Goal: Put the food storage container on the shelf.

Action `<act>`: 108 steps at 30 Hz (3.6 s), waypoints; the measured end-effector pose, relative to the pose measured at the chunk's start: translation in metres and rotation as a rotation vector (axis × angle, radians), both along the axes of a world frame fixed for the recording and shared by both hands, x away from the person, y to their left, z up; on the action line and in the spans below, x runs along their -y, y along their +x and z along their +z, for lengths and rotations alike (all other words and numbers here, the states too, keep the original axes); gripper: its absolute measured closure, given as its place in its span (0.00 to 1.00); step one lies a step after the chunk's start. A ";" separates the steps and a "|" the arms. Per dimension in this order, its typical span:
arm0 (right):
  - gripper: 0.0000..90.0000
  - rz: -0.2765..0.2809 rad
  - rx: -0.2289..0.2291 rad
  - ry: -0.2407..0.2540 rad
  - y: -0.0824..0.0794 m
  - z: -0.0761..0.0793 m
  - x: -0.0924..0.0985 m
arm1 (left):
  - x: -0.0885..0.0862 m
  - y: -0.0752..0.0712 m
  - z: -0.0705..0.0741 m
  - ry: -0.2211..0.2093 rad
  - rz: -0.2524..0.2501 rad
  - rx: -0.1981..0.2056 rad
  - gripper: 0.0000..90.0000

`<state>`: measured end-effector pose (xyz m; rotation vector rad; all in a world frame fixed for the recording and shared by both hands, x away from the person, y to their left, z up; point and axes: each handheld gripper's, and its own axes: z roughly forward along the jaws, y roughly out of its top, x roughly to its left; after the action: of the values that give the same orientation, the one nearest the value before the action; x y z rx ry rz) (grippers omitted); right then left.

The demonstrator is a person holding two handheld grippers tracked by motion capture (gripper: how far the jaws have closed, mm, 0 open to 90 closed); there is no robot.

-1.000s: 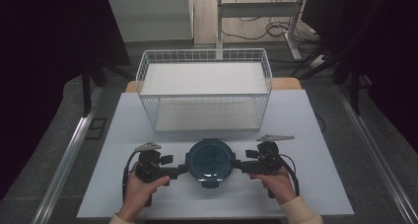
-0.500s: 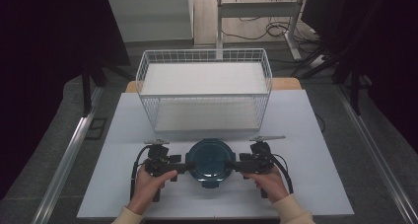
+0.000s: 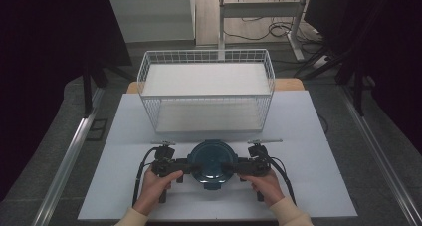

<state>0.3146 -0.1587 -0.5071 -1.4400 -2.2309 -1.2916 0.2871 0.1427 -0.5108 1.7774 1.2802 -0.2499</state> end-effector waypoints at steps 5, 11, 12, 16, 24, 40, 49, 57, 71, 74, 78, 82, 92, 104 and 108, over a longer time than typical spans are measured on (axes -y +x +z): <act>0.21 -0.017 -0.065 0.049 0.000 -0.004 -0.002 | 0.000 0.001 -0.010 -0.069 0.018 -0.069 0.23; 0.31 -0.047 -0.127 0.108 0.003 -0.007 0.006 | 0.000 0.000 -0.010 -0.081 0.035 -0.101 0.25; 0.32 -0.047 -0.132 0.114 0.004 -0.007 0.007 | 0.000 0.000 -0.009 -0.085 0.045 -0.110 0.26; 0.36 -0.056 -0.131 0.133 0.002 -0.006 0.009 | -0.002 -0.002 -0.007 -0.087 0.047 -0.109 0.30; 0.39 -0.061 -0.088 0.136 -0.007 -0.001 0.011 | -0.005 -0.010 -0.004 -0.112 0.064 -0.096 0.37; 0.43 -0.044 -0.031 0.135 -0.015 0.006 0.008 | -0.011 -0.020 0.007 -0.095 0.065 -0.026 0.46; 0.43 -0.023 0.039 0.140 -0.018 0.015 0.005 | -0.014 -0.025 0.019 -0.085 0.060 0.014 0.46; 0.43 0.000 0.127 0.138 -0.021 0.032 0.004 | -0.014 -0.030 0.035 -0.084 0.062 0.066 0.46; 0.44 0.020 0.190 0.132 -0.021 0.053 0.004 | -0.013 -0.029 0.052 -0.080 0.050 0.110 0.47; 0.44 0.019 0.196 0.132 -0.017 0.057 0.004 | -0.014 -0.025 0.056 -0.078 0.047 0.117 0.47; 0.44 0.017 0.195 0.134 -0.013 0.061 0.004 | -0.014 -0.020 0.060 -0.076 0.038 0.120 0.47; 0.44 0.016 0.210 0.135 -0.010 0.068 0.006 | -0.013 -0.015 0.068 -0.074 0.031 0.131 0.47; 0.44 0.011 0.236 0.146 0.001 0.093 0.010 | -0.009 -0.001 0.096 -0.065 0.026 0.163 0.47; 0.44 0.008 0.272 0.156 0.021 0.126 0.010 | -0.010 0.019 0.132 -0.068 0.027 0.196 0.47; 0.44 0.014 0.294 0.152 0.028 0.140 0.009 | -0.012 0.026 0.142 -0.083 0.022 0.209 0.48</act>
<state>0.3425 -0.1677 -0.3666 -1.2474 -2.2485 -1.7251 0.3127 0.1545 -0.3688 1.6711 1.1239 -0.1001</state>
